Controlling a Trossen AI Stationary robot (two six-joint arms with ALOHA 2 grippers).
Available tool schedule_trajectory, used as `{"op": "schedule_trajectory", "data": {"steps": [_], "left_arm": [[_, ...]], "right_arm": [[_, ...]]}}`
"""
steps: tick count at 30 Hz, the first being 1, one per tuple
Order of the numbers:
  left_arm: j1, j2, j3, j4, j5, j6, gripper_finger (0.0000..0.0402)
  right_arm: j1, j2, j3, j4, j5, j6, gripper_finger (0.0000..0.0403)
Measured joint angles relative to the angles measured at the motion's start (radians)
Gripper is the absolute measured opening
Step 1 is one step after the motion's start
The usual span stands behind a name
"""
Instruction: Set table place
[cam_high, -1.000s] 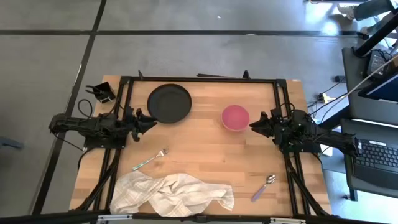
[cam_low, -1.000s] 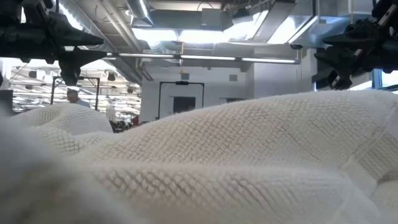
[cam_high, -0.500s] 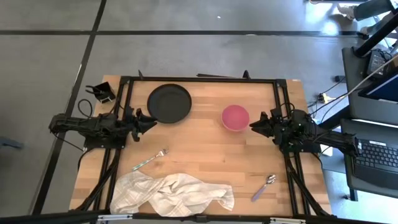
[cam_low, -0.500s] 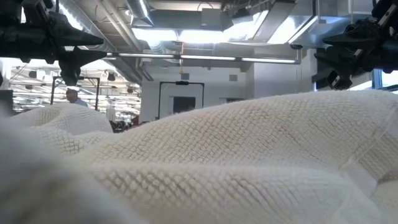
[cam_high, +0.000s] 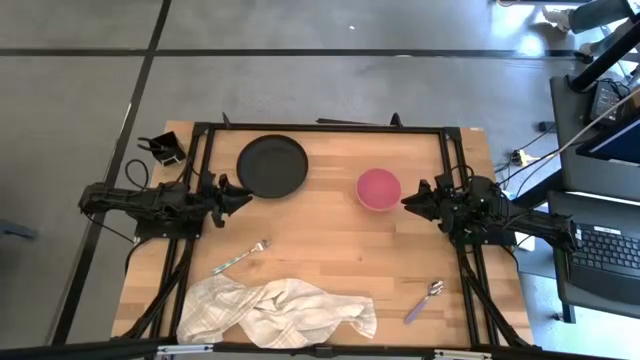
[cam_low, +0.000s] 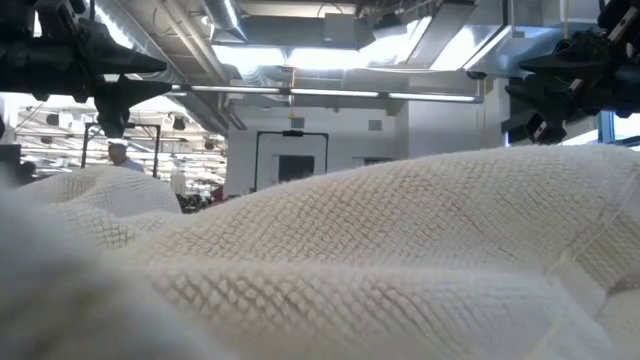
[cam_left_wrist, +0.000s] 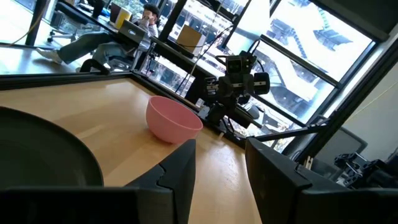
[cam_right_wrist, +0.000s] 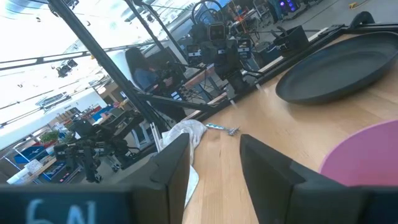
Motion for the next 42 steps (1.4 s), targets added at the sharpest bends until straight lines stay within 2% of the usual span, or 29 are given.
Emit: {"op": "schedule_trajectory", "data": {"steps": [7,13,16,22,30,37,42], "left_arm": [[0.0,0.0,0.0,0.0,0.0,0.0,0.0133],[0.0,0.0,0.0,0.0,0.0,0.0,0.0133],[0.0,0.0,0.0,0.0,0.0,0.0,0.0133],[0.0,0.0,0.0,0.0,0.0,0.0,0.0133],[0.0,0.0,0.0,0.0,-0.007,0.0,0.0133],[0.0,0.0,0.0,0.038,-0.065,-0.025,0.0133],[0.0,0.0,0.0,0.105,-0.198,-0.027,0.0133]], "right_arm": [[0.0,0.0,0.0,0.014,0.004,0.02,0.0142],[0.0,0.0,0.0,0.053,0.021,0.23,0.0142],[0.0,0.0,0.0,0.052,0.028,0.226,0.0142],[0.0,0.001,0.0,0.053,0.172,0.272,0.0142],[0.0,0.001,0.0,0.067,0.368,0.436,0.0142],[0.0,0.001,0.0,0.066,0.5,0.47,0.0142],[0.0,0.001,0.0,0.089,0.551,0.444,0.0142]]}}
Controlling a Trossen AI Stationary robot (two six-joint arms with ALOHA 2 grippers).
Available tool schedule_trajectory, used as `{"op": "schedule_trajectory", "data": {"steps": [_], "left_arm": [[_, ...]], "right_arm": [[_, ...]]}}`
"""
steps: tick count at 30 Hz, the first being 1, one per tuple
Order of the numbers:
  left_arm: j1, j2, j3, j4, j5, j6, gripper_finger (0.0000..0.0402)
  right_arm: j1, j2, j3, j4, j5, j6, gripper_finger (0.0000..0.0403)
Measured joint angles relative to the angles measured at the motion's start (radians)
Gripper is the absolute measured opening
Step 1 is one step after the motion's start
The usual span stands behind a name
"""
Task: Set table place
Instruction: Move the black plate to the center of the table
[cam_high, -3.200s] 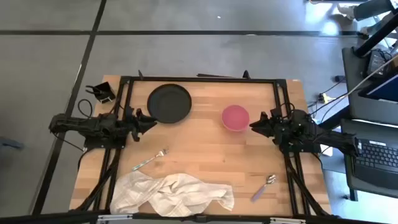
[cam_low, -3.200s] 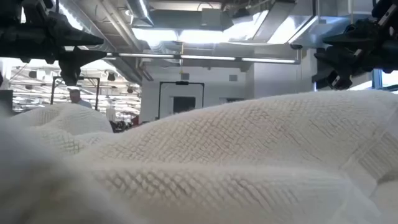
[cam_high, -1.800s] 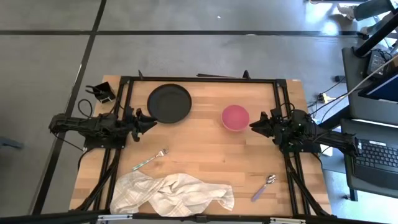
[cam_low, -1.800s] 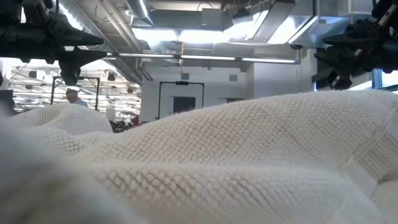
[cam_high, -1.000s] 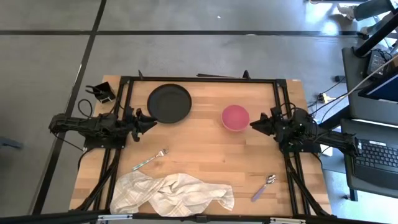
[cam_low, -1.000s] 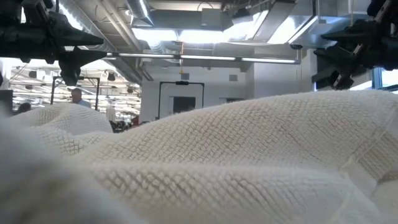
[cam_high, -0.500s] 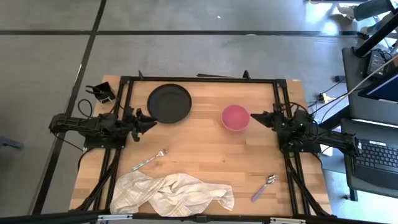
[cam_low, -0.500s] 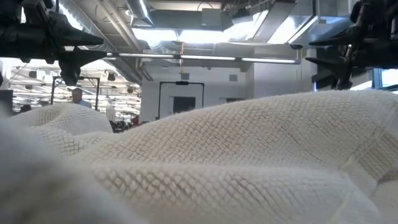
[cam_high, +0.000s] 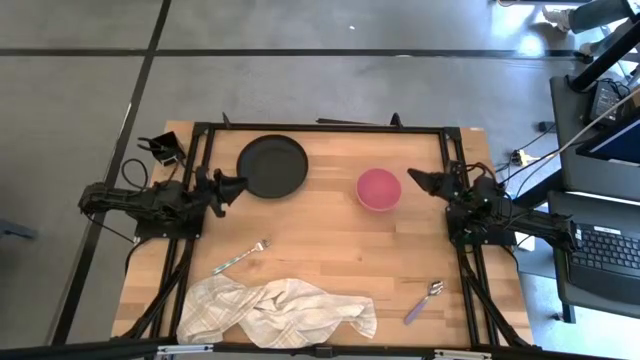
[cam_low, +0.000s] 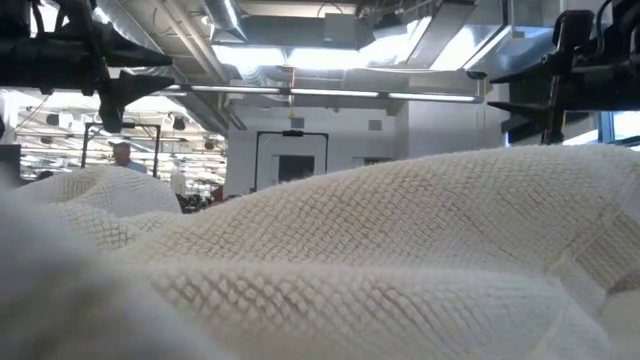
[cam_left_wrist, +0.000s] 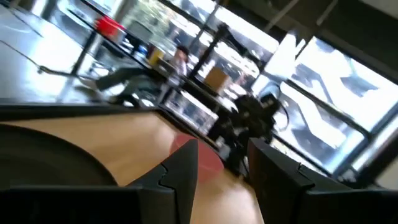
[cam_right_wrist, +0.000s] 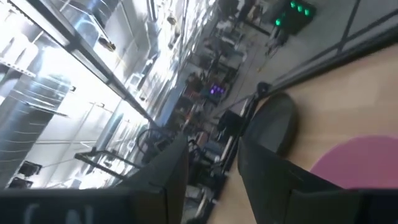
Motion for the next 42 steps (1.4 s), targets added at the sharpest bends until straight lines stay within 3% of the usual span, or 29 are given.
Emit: {"op": "schedule_trajectory", "data": {"steps": [5,11,14,16,22,27,32,37,39,42], "left_arm": [[0.0,0.0,0.002,0.04,-0.054,-0.052,0.0133],[0.0,0.009,0.081,0.033,0.121,-0.052,0.0133],[0.0,0.03,0.19,0.014,0.186,0.049,0.0133],[0.0,0.064,0.284,-0.085,0.2,0.114,0.013],[0.0,0.292,0.596,-0.476,0.225,0.232,0.0123],[0.0,0.568,0.794,-0.552,0.226,0.372,0.0134],[0.03,0.829,0.932,-0.614,0.201,0.466,0.0152],[0.118,1.004,0.984,-0.621,0.222,0.36,0.0166],[0.15,1.057,1.0,-0.624,0.233,0.273,0.0168],[0.183,1.114,1.018,-0.618,0.242,0.193,0.0167]], "right_arm": [[0.0,0.0,0.0,0.083,0.042,-0.048,0.0142],[0.0,0.0,0.0,0.23,0.072,-0.08,0.0142],[0.0,0.001,0.0,0.332,0.103,-0.108,0.0142],[0.0,0.005,0.0,0.402,0.142,-0.101,0.0142],[0.0,0.052,0.003,0.634,0.139,-0.137,0.0142],[0.0,0.143,0.073,0.658,0.119,-0.177,0.0142],[0.0,0.286,0.201,0.662,-0.026,-0.246,0.0142],[0.0,0.427,0.386,0.656,-0.235,-0.373,0.0142],[-0.001,0.464,0.469,0.594,-0.289,-0.494,0.0142],[-0.004,0.509,0.591,0.368,-0.325,-0.599,0.0142]]}}
